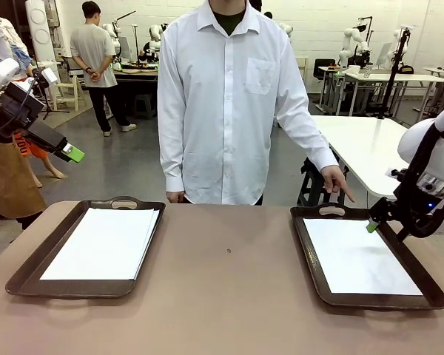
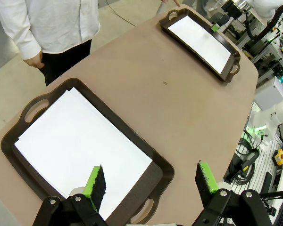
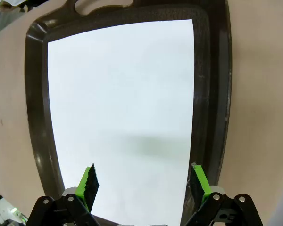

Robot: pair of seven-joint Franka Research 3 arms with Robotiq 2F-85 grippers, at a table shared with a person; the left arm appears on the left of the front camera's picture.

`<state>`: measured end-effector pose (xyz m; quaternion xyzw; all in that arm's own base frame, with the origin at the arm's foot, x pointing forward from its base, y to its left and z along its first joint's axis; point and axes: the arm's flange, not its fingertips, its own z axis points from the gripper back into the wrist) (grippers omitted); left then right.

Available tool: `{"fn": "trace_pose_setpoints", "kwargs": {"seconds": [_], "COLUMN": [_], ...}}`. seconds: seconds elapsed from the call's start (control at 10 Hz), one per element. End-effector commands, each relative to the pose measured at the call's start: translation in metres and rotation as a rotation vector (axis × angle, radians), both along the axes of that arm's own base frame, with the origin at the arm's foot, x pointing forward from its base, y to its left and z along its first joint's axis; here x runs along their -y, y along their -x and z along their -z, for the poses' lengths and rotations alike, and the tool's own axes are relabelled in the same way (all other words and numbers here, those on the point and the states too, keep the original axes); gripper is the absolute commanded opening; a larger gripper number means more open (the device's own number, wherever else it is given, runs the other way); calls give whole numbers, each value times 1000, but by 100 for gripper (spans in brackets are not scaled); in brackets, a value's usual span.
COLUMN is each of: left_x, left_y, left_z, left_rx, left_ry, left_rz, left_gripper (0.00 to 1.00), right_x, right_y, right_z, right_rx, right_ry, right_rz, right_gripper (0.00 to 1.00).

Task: Sort the A4 documents.
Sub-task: Place the A4 Paper in the designated Handle tray.

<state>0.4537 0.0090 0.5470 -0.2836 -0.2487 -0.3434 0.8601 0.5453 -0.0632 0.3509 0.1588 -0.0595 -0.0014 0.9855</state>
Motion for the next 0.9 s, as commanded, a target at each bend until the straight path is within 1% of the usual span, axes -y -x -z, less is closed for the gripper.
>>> {"fn": "trace_pose_setpoints", "kwargs": {"seconds": [0.0,0.8], "left_x": [-2,-2], "left_y": [0,0], "left_z": [0,0], "left_rx": [7,7], "left_ry": [-1,-1], "left_rz": [11,11], "left_gripper": [99,99], "right_x": [0,0], "right_y": [1,1], "right_z": [0,0], "right_rx": [-2,-2], "right_ry": [-2,-2], "right_rz": [-11,-11], "right_gripper": [100,100]}}
